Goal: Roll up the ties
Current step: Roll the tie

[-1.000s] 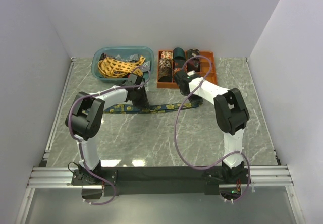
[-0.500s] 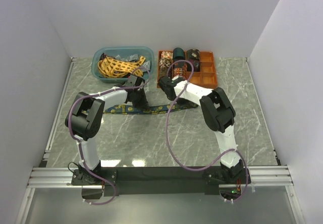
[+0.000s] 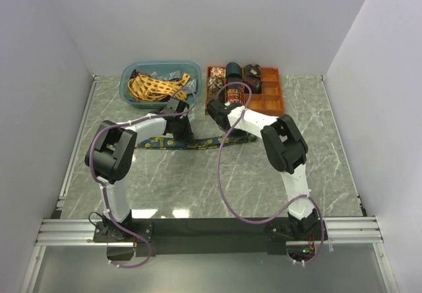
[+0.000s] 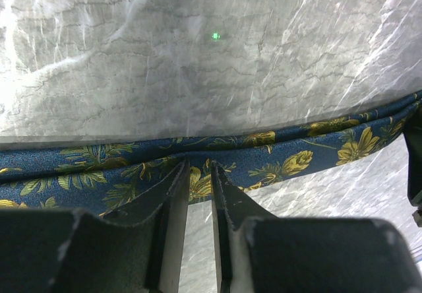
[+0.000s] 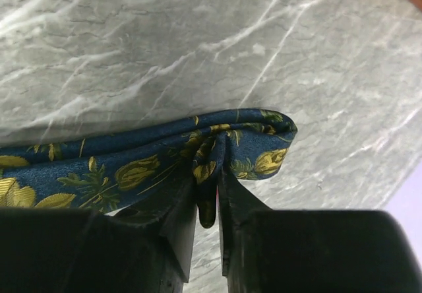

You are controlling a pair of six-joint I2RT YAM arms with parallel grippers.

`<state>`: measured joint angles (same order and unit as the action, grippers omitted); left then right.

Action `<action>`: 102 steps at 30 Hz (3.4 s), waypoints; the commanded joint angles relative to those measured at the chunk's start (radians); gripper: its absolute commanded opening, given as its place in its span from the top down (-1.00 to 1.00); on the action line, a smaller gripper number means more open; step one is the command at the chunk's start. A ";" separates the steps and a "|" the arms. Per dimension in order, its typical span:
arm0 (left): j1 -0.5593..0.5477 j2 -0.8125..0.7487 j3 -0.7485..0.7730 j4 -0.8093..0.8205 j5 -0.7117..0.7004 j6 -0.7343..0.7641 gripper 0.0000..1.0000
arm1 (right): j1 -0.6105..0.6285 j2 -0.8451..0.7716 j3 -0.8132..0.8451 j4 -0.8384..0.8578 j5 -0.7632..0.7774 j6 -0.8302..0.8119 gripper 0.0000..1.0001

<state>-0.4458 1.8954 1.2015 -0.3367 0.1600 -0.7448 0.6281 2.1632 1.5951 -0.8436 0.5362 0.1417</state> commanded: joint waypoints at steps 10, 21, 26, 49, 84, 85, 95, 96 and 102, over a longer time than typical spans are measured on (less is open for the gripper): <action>-0.005 -0.015 -0.005 0.015 0.015 0.002 0.47 | -0.082 -0.103 -0.027 0.063 -0.312 -0.013 0.23; -0.005 -0.015 0.004 -0.001 -0.010 0.010 0.46 | -0.134 -0.147 -0.023 0.064 -0.393 0.019 0.22; -0.005 -0.019 0.000 -0.035 -0.048 0.025 0.49 | -0.163 -0.166 -0.058 0.106 -0.435 0.039 0.23; -0.002 -0.039 0.038 -0.074 -0.111 0.039 0.33 | -0.301 -0.261 -0.198 0.256 -0.717 0.134 -0.04; -0.007 -0.061 0.098 -0.094 -0.082 0.039 0.30 | -0.418 -0.259 -0.443 0.552 -0.884 0.280 0.60; -0.010 -0.064 0.105 -0.094 -0.074 0.039 0.29 | -0.419 -0.261 -0.448 0.558 -0.886 0.282 0.60; -0.139 0.054 0.364 -0.068 0.056 -0.031 0.21 | -0.421 -0.292 -0.463 0.594 -0.915 0.343 0.60; -0.151 0.077 0.394 -0.070 0.068 -0.037 0.21 | -0.423 -0.292 -0.463 0.597 -0.912 0.349 0.60; -0.218 0.235 0.566 -0.044 0.133 -0.064 0.35 | -0.421 -0.289 -0.452 0.591 -0.907 0.348 0.60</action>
<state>-0.6460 2.0716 1.7172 -0.3866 0.2337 -0.7818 0.2104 1.8862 1.1488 -0.2657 -0.3828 0.4824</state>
